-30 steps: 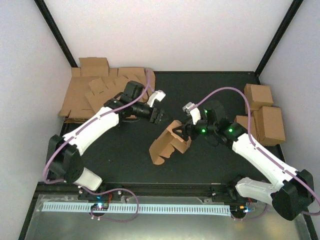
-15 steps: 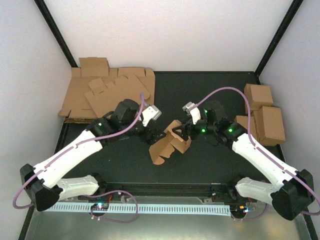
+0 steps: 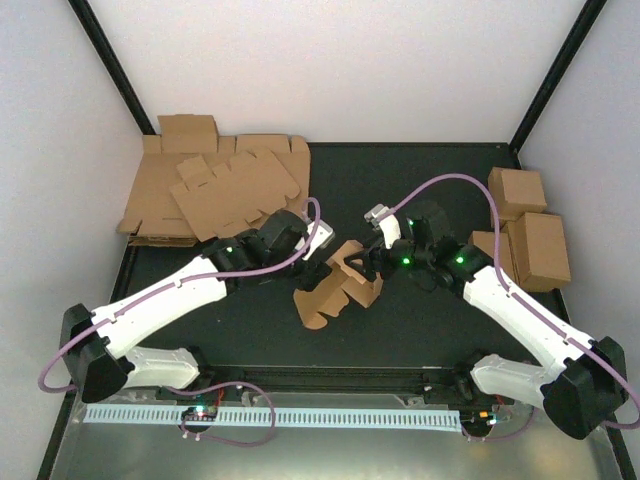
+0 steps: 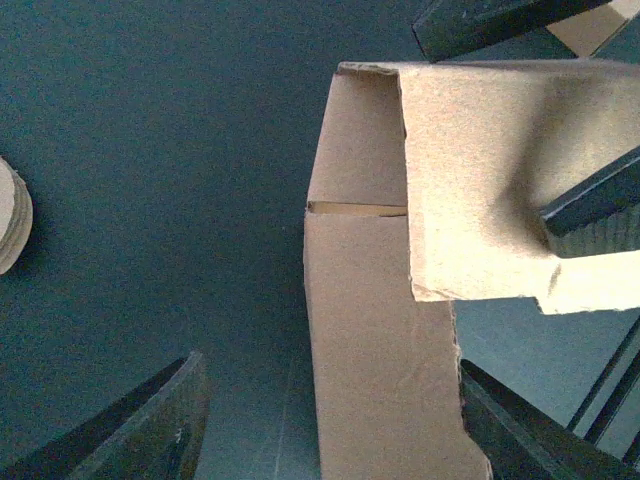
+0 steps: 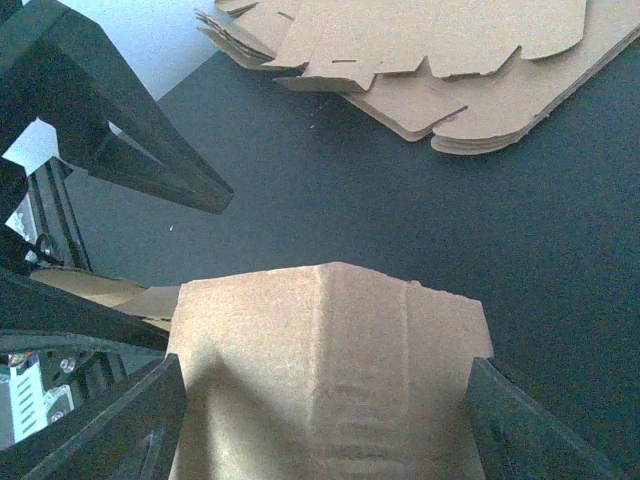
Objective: Fold the paper box
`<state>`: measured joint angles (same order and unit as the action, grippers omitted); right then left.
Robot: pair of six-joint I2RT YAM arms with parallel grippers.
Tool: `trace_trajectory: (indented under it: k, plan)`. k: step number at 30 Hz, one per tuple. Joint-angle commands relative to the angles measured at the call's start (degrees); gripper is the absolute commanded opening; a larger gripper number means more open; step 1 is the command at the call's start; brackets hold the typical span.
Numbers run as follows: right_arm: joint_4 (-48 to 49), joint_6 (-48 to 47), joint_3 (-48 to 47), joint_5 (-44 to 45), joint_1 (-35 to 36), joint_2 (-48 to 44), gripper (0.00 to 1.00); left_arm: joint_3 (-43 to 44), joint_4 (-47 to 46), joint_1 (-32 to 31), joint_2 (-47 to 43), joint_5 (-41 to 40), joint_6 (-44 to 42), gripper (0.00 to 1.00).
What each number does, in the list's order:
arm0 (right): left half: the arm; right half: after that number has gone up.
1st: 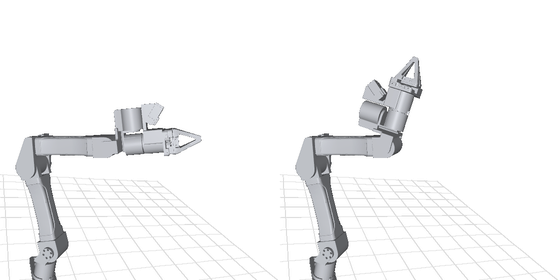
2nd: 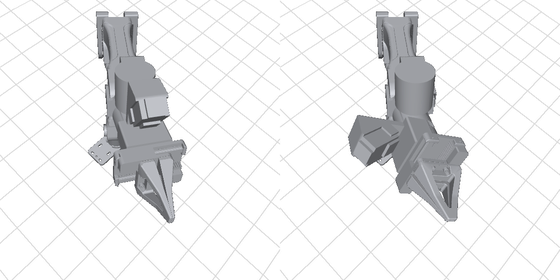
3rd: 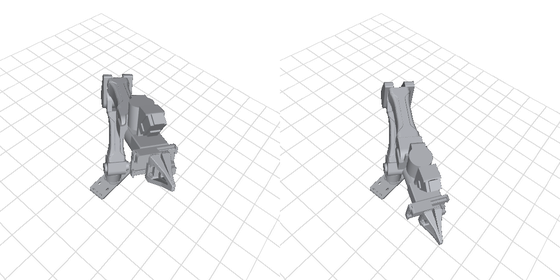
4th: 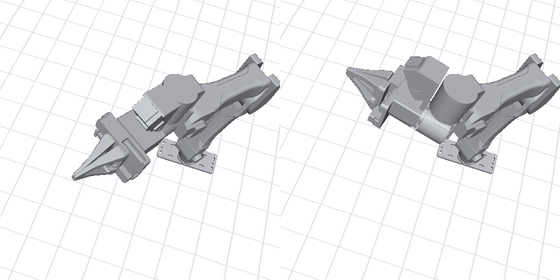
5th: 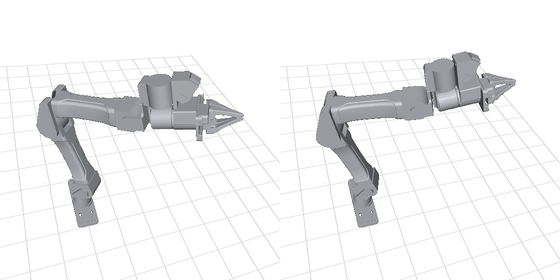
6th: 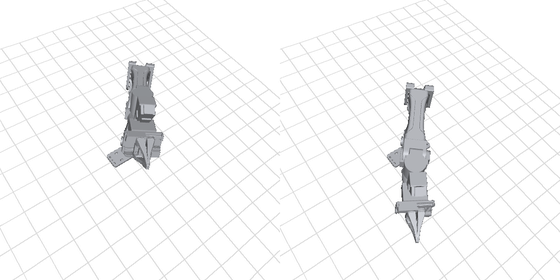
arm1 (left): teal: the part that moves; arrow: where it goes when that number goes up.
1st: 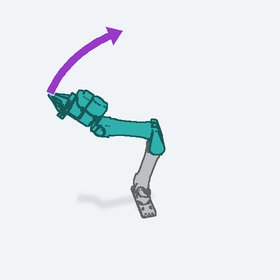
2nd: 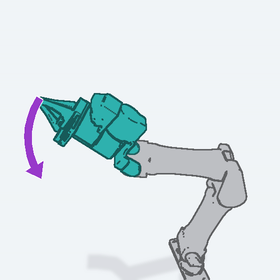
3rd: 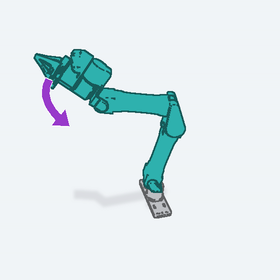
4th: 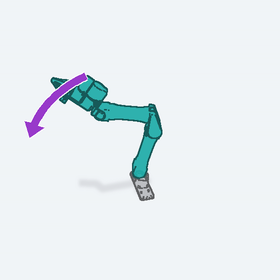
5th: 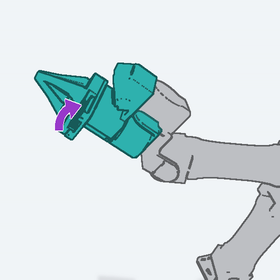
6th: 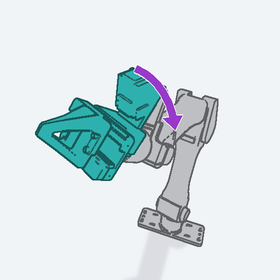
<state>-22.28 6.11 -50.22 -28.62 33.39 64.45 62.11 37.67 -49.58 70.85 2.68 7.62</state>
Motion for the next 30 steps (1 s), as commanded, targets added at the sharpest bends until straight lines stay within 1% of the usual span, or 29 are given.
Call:
trace_trajectory:
  k: [1,3,11,19,22,25,27,30]
  plan:
    - [-1.8,-0.3,-0.1,0.5,0.0,0.4,0.8,0.1,-0.2,-0.3,0.7,-1.9,0.8,0.63]
    - [-1.8,-0.3,-0.1,0.6,-0.1,0.5,0.8,-0.1,-0.5,-0.3,0.6,-1.6,0.7,0.57]
    - [-2.1,-0.5,0.1,1.2,0.0,0.4,0.79,-0.7,-0.2,-0.3,-1.3,-2.2,-0.3,0.27]
    - [-3.0,-0.6,0.7,2.3,-0.1,0.3,0.8,-1.2,0.1,-0.3,-2.7,-2.7,-1.9,0.11]
    - [-3.0,-0.6,1.2,2.3,-0.1,0.0,0.84,-1.3,0.2,-0.3,-2.9,-2.8,-2.1,0.06]
    - [-3.1,-0.7,1.6,1.8,0.0,-0.2,0.92,-1.4,0.1,-0.3,-3.0,-3.0,-2.3,0.02]
    - [-3.1,-1.0,1.7,1.1,0.1,-0.2,0.95,-1.4,0.0,-0.3,-2.9,-2.9,-2.3,0.02]
    - [-4.0,-1.5,1.0,1.7,0.0,0.6,0.95,-1.2,-0.2,-0.3,-2.7,-2.7,-2.3,0.02]
